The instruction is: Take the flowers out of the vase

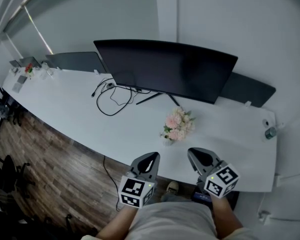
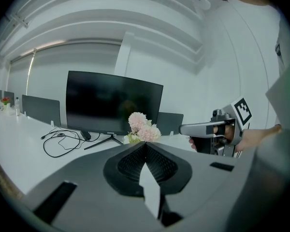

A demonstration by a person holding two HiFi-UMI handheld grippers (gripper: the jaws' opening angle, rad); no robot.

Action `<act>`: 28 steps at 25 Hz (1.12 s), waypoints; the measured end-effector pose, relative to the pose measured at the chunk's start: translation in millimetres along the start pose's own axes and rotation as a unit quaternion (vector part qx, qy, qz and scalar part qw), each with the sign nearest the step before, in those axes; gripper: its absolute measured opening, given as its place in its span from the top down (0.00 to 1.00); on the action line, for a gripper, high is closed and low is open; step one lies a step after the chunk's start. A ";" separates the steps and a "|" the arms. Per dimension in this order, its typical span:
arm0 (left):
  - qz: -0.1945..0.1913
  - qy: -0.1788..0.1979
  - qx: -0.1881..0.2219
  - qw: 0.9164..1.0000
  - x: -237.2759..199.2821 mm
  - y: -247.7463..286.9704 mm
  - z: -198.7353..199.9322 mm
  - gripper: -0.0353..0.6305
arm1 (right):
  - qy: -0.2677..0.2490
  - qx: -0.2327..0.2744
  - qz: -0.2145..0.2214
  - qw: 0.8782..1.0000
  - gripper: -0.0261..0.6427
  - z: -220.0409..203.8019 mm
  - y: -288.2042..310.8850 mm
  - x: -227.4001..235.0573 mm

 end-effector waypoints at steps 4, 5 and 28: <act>0.002 0.000 -0.007 1.000 3.1 7.7 2.0 0.94 | 0.007 -0.006 0.009 1.000 0.91 -4.7 3.0 8.1; 0.000 0.000 -0.011 1.000 3.7 8.4 2.7 0.94 | 0.009 -0.007 0.010 1.000 0.91 -6.0 4.9 9.3; -0.058 0.008 -0.036 0.998 -37.8 36.3 -12.0 0.94 | 0.029 -0.050 -0.035 0.998 0.91 -25.0 44.3 5.6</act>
Point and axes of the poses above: the fingertips, and each gripper's own axes: y forward along the fingers, x to its right, z out of its top, the point moved 9 cm from there along -y, backward along the fingers
